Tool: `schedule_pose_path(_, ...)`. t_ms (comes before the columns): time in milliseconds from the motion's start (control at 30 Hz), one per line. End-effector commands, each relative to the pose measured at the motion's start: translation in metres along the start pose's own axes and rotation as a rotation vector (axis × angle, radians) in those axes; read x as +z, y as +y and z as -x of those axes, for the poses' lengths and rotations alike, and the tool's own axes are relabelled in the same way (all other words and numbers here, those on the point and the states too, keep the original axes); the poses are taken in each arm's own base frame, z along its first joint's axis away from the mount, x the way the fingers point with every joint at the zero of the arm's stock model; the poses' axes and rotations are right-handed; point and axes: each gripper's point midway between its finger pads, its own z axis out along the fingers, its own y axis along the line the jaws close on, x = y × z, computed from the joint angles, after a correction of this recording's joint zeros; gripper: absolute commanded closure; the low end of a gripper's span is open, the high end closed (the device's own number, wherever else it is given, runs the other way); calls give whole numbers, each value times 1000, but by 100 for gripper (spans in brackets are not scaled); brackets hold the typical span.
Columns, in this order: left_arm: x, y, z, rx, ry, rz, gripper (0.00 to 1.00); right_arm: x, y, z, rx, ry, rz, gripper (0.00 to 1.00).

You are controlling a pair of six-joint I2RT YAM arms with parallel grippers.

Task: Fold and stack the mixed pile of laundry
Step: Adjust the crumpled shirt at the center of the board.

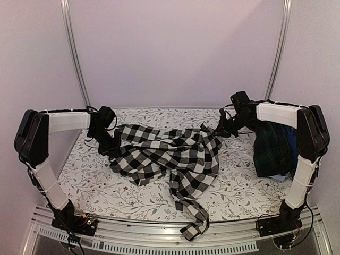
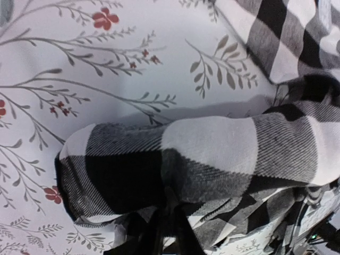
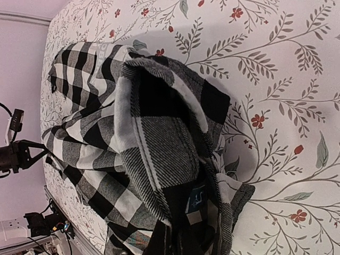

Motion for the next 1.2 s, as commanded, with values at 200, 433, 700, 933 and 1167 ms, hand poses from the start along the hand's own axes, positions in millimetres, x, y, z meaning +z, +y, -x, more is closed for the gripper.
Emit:
schedule_pose_path(200, -100, -14, 85, 124, -287, -117, 100, -16, -2, 1, -7, -23, -21, 100)
schedule_pose_path(433, -177, -147, -6, 613, -364, -400, 100, -30, -16, 14, 18, -79, -72, 100)
schedule_pose_path(700, -127, -132, -183, 662, 167, -384, 100, -41, -29, 18, 40, -72, -80, 100)
schedule_pose_path(933, -80, -53, -238, 465, 444, -151, 100, -37, -39, -24, 51, 27, -110, 100)
schedule_pose_path(1167, -91, -77, -149, 259, 158, -283, 62, -29, -28, -106, -21, 195, -165, 100)
